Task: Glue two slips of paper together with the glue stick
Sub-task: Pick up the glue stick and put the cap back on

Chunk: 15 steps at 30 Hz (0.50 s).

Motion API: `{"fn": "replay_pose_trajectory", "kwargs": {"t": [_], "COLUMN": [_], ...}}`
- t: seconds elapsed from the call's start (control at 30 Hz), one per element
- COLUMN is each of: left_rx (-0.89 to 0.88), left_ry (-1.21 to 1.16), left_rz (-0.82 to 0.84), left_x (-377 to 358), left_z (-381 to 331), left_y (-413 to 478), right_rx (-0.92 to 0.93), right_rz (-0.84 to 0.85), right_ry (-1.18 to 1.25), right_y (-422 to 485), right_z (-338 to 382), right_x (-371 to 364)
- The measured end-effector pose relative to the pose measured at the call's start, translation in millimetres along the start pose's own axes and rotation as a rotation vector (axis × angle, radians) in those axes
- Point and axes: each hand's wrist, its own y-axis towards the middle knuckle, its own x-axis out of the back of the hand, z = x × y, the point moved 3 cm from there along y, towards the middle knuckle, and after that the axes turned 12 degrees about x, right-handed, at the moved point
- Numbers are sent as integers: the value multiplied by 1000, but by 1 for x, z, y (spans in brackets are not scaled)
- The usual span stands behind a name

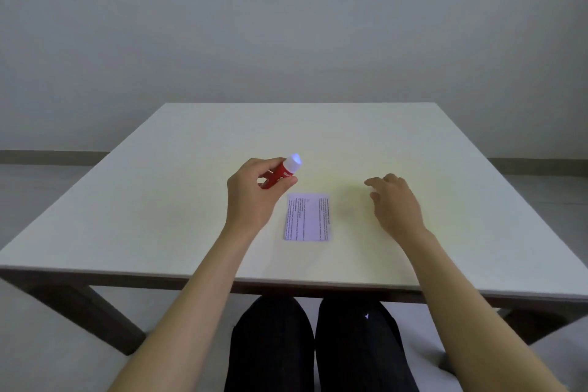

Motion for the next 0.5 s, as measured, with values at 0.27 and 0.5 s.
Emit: {"fn": "replay_pose_trajectory", "kwargs": {"t": [0.27,0.5], "left_rx": [-130,-199], "left_ry": [108,211], "left_rz": [31,33], "left_x": [-9,-4], "left_z": [-11,-19], "left_y": [-9,-14], "right_rx": [-79,67], "right_rz": [-231,-236], "right_ry": [1428,1223], "right_y": [-11,-13], "right_z": [74,94], "right_x": [34,48]}}
